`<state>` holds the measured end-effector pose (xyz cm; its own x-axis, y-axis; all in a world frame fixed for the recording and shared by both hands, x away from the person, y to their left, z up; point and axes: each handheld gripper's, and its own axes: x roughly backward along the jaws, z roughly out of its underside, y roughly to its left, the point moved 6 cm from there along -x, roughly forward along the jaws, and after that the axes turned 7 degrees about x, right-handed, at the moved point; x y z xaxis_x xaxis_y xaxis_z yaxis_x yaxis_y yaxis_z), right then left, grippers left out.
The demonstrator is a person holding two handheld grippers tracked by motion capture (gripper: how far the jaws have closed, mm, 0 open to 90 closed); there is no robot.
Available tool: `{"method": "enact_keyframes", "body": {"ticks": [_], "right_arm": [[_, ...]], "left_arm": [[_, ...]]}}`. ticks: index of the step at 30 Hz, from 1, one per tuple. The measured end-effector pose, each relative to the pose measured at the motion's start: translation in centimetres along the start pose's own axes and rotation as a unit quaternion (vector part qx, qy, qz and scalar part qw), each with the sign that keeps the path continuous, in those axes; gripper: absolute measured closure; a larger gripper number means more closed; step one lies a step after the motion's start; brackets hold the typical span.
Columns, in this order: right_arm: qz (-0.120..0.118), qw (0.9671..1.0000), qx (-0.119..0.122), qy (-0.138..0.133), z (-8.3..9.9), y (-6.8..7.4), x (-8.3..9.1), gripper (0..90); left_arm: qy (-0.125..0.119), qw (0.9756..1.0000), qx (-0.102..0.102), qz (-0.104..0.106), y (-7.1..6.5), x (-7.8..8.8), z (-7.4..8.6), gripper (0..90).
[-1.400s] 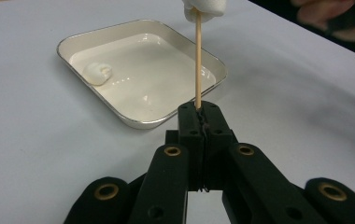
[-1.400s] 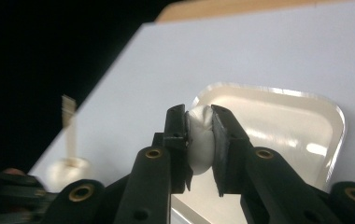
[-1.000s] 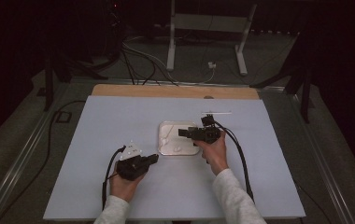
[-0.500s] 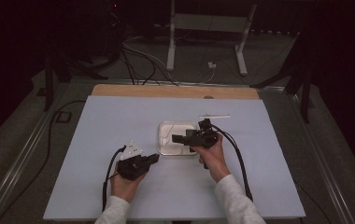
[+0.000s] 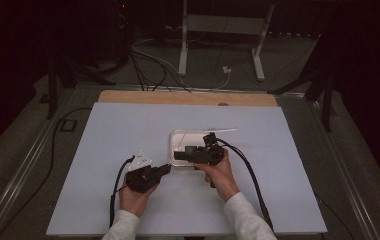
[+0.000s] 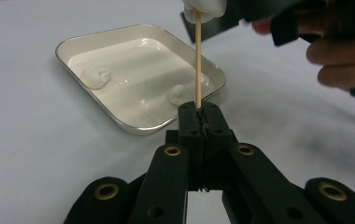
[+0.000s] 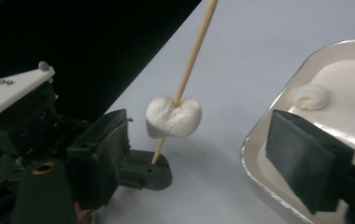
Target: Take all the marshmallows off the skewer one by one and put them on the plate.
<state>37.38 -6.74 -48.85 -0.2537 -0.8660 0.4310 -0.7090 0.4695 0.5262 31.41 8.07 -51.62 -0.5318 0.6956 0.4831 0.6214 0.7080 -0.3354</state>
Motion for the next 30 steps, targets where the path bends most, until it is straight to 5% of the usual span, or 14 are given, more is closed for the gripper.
{"method": "enact_keyframes", "body": {"ticks": [11,15,30], "right_arm": [[-0.042,0.9988,-0.024,-0.005,0.4,0.7,-1.4,54.2],[-0.057,0.9979,-0.028,-0.011,0.5,1.0,-1.6,71.0],[-0.044,0.9976,-0.026,-0.046,-0.3,1.2,-0.7,84.5]], "left_arm": [[-0.015,0.9998,0.01,0.009,-0.3,0.1,-0.3,90.0],[-0.015,0.9998,0.012,0.009,-0.3,0.1,-0.3,90.0],[-0.02,0.9997,0.015,0.002,-0.1,0.2,-0.4,90.0]]}}
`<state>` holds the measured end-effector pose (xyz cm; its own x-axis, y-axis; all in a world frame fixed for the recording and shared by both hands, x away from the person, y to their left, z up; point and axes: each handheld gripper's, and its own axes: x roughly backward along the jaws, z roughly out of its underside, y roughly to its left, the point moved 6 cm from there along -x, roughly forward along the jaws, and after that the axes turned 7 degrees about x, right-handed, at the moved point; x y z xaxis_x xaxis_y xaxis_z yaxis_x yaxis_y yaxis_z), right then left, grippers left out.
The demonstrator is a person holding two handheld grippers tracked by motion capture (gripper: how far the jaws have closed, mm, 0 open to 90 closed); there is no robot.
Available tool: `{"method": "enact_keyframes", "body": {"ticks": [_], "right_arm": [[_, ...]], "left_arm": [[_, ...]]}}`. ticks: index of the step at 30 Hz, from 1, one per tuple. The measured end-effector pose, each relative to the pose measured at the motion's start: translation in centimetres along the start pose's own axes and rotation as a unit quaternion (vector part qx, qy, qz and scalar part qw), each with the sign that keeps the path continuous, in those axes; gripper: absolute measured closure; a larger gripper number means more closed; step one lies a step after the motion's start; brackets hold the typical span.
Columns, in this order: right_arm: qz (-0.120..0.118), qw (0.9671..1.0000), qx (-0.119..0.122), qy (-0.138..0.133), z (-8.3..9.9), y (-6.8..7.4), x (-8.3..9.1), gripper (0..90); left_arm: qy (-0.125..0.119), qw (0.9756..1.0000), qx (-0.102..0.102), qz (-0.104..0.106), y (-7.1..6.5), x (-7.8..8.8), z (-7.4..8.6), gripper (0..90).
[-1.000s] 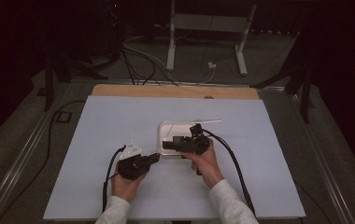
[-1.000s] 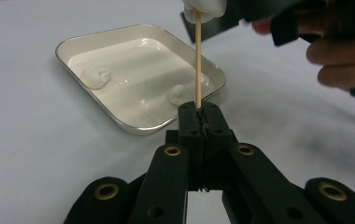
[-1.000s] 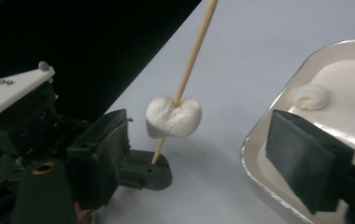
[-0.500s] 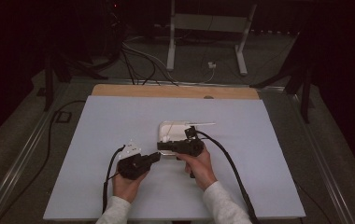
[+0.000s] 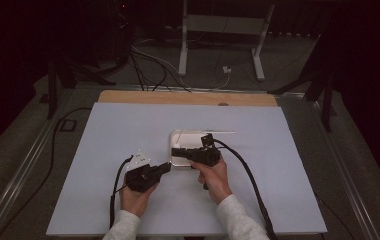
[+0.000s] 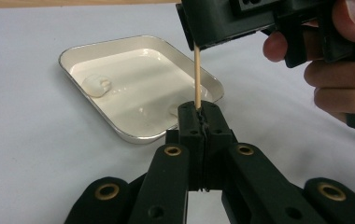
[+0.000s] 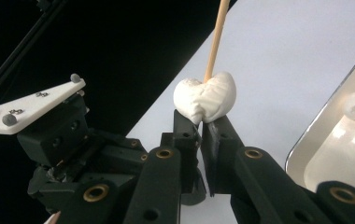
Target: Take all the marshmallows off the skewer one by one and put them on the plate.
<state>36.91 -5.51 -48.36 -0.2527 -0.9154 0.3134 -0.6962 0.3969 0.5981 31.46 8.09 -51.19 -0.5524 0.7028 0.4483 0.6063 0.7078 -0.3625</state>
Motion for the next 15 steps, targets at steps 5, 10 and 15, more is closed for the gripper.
{"method": "enact_keyframes", "body": {"ticks": [5,10,15], "right_arm": [[0.008,0.9999,-0.002,-0.014,-0.18,0.09,-0.01,84.8],[0.018,0.9996,-0.001,-0.021,-0.28,-0.04,0.11,84.7],[0.024,0.9993,-0.005,-0.027,-0.39,-0.23,0.41,84.6]], "left_arm": [[-0.001,1.0,0.002,-0.002,0.0,0.0,0.0,90.0],[0.001,1.0,0.003,-0.002,-0.15,-0.16,0.15,90.0],[0.003,1.0,0.003,-0.003,-0.34,-0.37,0.27,90.0]]}}
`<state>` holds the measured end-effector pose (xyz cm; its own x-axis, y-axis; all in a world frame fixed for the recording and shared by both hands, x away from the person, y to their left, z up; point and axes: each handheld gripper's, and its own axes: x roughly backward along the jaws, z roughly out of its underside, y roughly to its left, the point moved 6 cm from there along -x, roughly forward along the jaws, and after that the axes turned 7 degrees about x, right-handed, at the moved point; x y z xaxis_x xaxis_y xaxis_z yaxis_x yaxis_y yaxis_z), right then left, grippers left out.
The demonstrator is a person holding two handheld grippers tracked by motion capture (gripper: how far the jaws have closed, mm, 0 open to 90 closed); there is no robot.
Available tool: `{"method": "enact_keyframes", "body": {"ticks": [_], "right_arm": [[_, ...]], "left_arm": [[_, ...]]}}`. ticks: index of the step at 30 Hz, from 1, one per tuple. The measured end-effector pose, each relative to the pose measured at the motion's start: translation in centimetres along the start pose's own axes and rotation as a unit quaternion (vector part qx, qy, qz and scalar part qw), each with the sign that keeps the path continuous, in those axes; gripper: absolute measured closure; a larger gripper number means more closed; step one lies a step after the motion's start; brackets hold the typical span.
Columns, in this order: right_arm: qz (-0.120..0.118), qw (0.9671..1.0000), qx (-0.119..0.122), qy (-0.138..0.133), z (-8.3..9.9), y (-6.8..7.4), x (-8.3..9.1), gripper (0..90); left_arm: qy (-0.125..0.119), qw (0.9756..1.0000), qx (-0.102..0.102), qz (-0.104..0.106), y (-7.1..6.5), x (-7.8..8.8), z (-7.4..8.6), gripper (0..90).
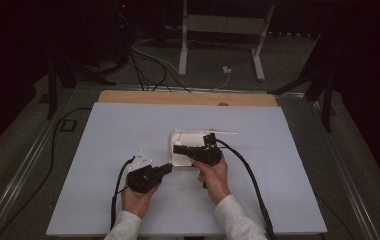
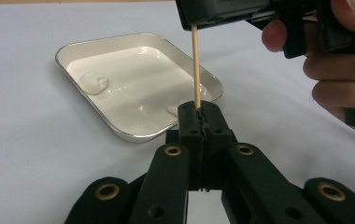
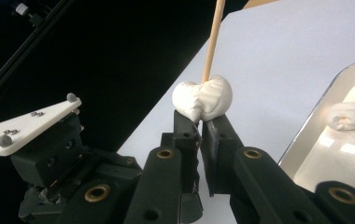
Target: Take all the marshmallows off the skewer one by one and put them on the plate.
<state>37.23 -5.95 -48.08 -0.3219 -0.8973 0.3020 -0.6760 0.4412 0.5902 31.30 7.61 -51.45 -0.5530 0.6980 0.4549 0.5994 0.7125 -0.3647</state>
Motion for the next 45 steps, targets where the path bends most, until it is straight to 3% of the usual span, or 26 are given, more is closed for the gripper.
{"method": "enact_keyframes", "body": {"ticks": [26,45], "right_arm": [[0.02,0.9996,-0.013,-0.016,-0.9,-1.0,0.7,84.2],[0.033,0.9985,-0.042,-0.014,-1.0,-2.2,0.5,83.5]], "left_arm": [[0.016,0.9999,-0.001,-0.008,-0.3,-0.4,0.6,90.0],[0.027,0.9994,-0.001,-0.022,-0.3,-0.8,1.1,90.0]]}}
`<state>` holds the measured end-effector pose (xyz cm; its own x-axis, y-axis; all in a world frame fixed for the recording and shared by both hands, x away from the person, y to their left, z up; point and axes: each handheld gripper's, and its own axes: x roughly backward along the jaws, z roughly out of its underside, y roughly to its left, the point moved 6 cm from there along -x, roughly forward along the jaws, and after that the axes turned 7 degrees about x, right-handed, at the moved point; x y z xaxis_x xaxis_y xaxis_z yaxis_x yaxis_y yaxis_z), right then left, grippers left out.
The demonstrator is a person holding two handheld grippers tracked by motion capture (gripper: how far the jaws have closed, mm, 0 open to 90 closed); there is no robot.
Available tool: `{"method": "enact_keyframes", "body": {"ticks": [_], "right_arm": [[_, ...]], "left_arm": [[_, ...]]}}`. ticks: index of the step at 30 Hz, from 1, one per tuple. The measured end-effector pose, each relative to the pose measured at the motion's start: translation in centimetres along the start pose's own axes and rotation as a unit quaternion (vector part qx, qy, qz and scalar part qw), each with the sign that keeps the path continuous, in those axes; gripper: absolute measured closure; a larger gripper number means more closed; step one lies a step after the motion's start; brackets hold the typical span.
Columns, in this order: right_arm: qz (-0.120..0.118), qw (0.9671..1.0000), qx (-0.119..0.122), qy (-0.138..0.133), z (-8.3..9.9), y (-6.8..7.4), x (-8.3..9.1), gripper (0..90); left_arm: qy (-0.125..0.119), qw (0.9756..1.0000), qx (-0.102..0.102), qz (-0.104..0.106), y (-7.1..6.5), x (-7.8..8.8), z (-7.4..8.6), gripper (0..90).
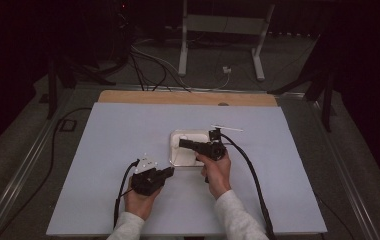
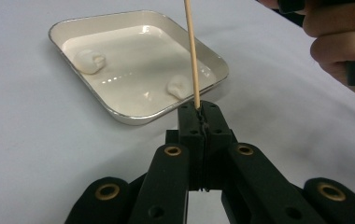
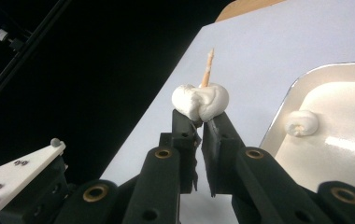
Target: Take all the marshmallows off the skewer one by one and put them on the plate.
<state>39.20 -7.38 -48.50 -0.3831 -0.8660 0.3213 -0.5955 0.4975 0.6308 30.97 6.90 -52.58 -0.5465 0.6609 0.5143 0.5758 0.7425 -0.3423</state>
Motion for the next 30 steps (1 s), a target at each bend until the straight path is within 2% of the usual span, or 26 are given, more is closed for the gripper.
{"method": "enact_keyframes", "body": {"ticks": [12,20,30], "right_arm": [[0.006,1.0,-0.008,0.001,-0.1,-0.7,-0.1,83.0],[0.009,0.9997,-0.023,0.008,-0.2,-1.4,-0.3,82.4],[0.003,0.9991,-0.038,0.017,0.2,-1.8,-0.9,81.7]], "left_arm": [[0.004,1.0,0.005,-0.003,0.0,-0.3,0.3,90.0],[0.011,0.9999,0.009,-0.006,0.2,-0.4,0.6,90.0],[0.02,0.9996,0.017,-0.015,0.4,0.2,1.2,90.0]]}}
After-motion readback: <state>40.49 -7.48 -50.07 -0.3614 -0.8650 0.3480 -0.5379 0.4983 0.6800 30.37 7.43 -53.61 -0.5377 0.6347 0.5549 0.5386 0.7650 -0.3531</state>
